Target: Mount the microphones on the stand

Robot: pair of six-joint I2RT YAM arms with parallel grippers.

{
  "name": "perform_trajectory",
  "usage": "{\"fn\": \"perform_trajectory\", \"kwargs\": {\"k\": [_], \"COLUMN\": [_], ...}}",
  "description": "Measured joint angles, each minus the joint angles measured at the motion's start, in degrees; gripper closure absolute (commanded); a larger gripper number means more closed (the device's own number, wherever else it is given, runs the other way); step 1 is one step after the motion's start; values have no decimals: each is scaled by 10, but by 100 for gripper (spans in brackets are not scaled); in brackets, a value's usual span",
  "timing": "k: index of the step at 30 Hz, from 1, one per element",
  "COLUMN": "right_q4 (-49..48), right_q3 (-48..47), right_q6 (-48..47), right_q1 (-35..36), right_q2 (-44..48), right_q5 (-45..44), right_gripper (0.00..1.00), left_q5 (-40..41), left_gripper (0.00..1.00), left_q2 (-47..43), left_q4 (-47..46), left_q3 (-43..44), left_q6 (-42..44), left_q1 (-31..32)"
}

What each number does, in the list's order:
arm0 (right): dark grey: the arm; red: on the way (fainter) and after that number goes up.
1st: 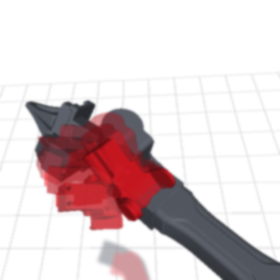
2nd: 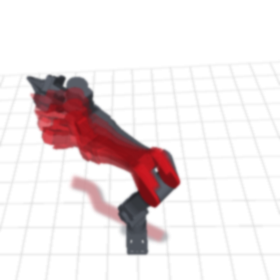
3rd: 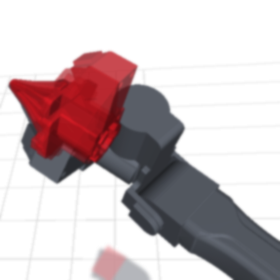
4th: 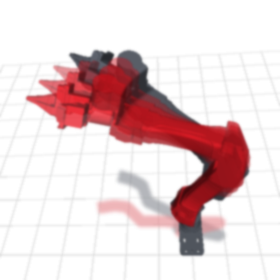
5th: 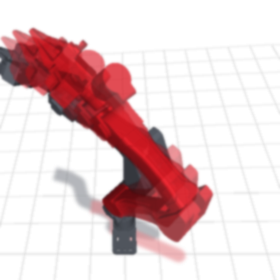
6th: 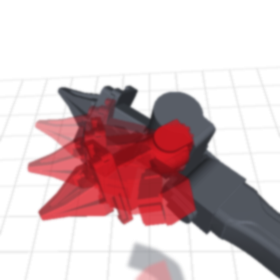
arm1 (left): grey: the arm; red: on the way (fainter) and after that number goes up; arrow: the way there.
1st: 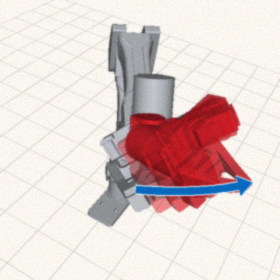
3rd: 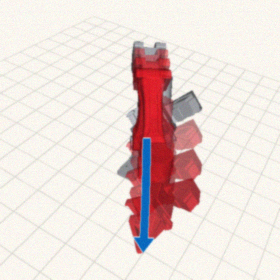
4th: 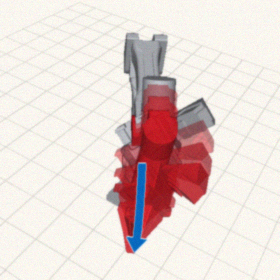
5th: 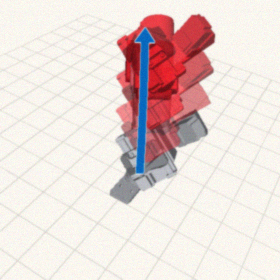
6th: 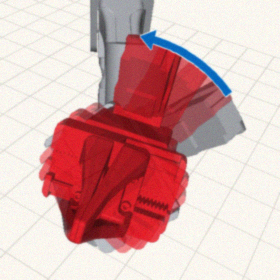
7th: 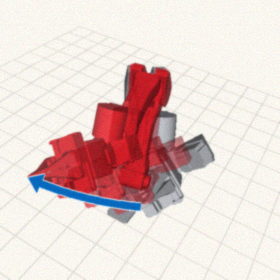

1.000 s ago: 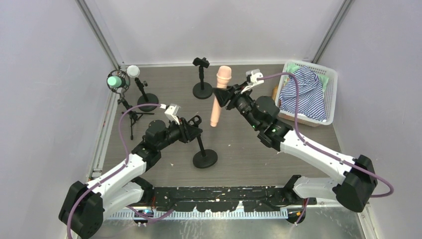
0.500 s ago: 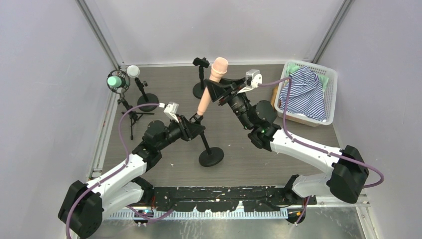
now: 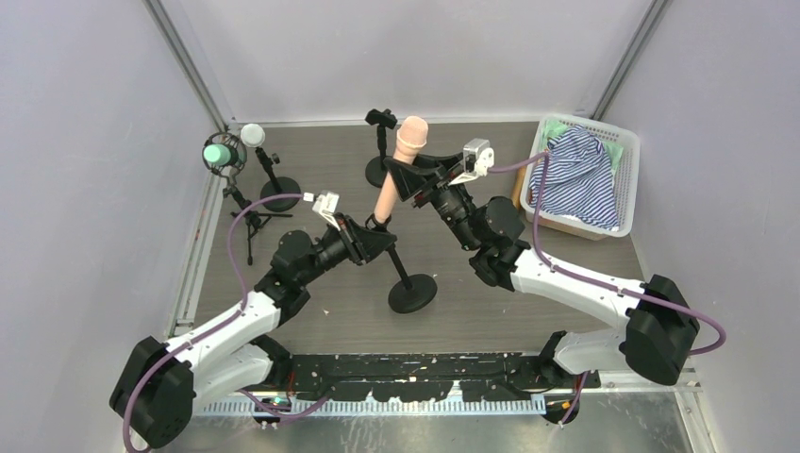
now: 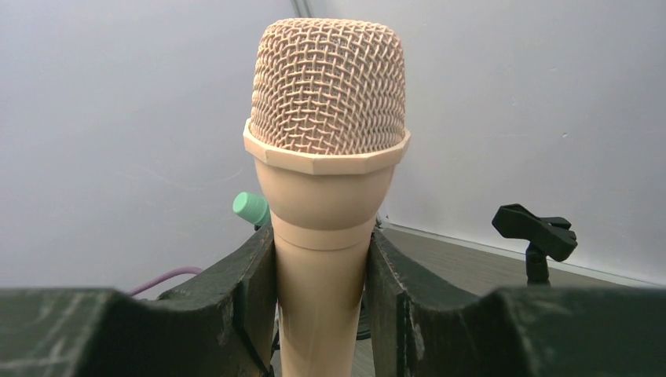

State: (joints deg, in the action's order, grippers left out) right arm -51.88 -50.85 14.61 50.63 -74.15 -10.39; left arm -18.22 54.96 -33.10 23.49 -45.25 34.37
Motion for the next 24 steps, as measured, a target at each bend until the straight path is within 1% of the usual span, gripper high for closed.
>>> {"fn": "perform_trajectory", "kwargs": {"k": [7,12,17,24], "right_q4": [-15,-10,0,13], "right_q3": [28,63,80,91], "right_q6": [-10,-21,-28,-43], "right_q1": [0,0,1,7], "right_q2": [8,39,65,78], "right_q5": [14,24,39,40], "right_gripper": [99,99,99,99], "left_q5": [-7,-20,-19,-7], "left_gripper": [100,100,100,99], "left_q2": [17,31,37,48], "left_q4": [0,0,-9,-9], "left_q3": [0,0,0,0], "left_q6": [-10,-11,-12,-12], "left_q1": [2,9,17,30]}}
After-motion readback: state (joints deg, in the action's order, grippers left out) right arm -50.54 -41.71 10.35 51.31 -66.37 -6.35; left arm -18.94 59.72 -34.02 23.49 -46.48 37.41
